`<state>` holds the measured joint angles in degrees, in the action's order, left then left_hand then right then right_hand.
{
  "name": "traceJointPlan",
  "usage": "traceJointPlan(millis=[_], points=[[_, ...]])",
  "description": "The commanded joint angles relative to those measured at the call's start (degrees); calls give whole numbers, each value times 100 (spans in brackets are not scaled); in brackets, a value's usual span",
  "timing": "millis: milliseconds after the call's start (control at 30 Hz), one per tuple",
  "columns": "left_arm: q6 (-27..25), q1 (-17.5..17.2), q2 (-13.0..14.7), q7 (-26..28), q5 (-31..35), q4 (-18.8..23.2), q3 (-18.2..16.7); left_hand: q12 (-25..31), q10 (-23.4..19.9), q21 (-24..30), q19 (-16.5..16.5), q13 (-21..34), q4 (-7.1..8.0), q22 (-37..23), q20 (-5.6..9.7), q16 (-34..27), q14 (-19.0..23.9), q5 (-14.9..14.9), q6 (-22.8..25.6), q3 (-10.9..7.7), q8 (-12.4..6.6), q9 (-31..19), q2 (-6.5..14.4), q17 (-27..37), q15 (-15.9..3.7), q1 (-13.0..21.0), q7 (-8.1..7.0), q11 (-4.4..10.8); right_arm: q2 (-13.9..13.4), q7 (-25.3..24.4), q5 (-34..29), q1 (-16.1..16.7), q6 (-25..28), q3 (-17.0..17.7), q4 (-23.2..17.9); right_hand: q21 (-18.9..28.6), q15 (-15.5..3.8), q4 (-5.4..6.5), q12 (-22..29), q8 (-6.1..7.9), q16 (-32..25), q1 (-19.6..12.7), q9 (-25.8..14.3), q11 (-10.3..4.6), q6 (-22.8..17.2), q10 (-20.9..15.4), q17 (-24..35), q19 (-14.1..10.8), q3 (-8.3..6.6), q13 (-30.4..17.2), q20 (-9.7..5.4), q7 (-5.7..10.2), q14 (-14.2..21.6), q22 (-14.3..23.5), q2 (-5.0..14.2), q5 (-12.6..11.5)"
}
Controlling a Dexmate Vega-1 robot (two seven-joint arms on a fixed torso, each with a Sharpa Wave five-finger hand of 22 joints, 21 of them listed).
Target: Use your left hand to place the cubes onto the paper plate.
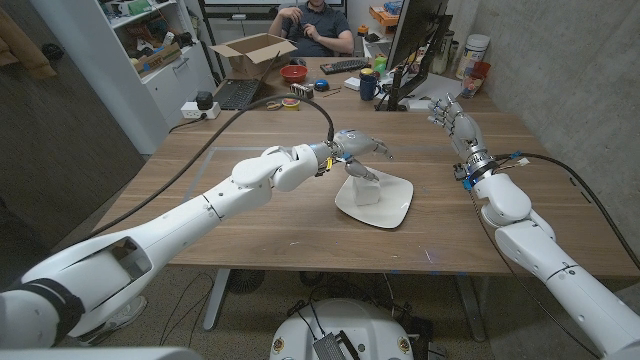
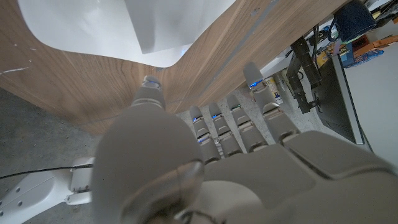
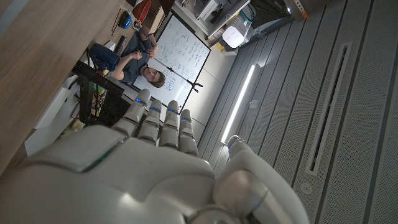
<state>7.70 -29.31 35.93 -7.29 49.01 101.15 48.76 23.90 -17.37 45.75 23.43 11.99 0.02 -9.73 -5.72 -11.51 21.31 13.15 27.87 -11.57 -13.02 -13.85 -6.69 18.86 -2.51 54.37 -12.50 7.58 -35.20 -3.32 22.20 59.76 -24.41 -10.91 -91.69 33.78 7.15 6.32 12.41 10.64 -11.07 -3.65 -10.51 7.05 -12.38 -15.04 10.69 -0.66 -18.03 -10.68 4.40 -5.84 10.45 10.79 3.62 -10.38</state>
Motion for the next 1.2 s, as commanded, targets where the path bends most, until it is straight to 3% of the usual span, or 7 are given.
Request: traceJointPlan(millis=[33,467,667,1100,1200], points=[[-187,-183,97,201,103,249,-193,-10,-87,-29,70,-6,5,-25,8,-39,80,39,54,54,-35,8,7,-9,-383,-54,-6,18,-19,-1,-17,-6,1,-30,1,-13,9,-8,16,43,8,28,-13,-8,-37,-49,3,-16,23,-19,5,5,57,9,6,-32],[-119,-280,81,540,9,261,-336,-1,-160,-53,140,-7,24,-26,45,-51,124,48,90,90,-60,15,19,-34,-411,-94,-8,9,-17,-29,-36,-38,33,-42,17,-22,2,-10,15,41,10,29,-13,-12,-34,-48,2,-23,28,-19,9,4,56,10,4,-33],[-41,-264,106,403,-193,295,-397,9,-223,-62,213,-9,42,-26,63,-65,181,54,132,125,-83,20,16,-53,-430,-137,-6,11,-14,-16,-25,-68,69,-54,28,-28,3,-10,15,40,11,29,-13,-11,-30,-50,2,-19,29,-19,6,6,53,10,4,-33],[65,-395,131,819,-280,353,-593,-4,-241,-95,260,-10,59,-27,84,-69,219,63,149,157,-95,28,31,-78,-448,-170,-10,-11,12,9,-42,-148,59,-80,99,-41,4,-12,16,41,11,29,-13,-15,-33,-53,1,-23,34,-19,8,3,53,11,4,-34],[74,-372,141,683,-368,384,-615,-10,-241,-107,260,-10,62,-27,79,-66,219,65,126,165,-86,31,36,-84,-444,-178,-10,1,17,12,-33,-154,70,-81,98,-44,5,-12,15,42,12,28,-13,-16,-34,-51,1,-25,34,-19,7,3,52,11,4,-35]])
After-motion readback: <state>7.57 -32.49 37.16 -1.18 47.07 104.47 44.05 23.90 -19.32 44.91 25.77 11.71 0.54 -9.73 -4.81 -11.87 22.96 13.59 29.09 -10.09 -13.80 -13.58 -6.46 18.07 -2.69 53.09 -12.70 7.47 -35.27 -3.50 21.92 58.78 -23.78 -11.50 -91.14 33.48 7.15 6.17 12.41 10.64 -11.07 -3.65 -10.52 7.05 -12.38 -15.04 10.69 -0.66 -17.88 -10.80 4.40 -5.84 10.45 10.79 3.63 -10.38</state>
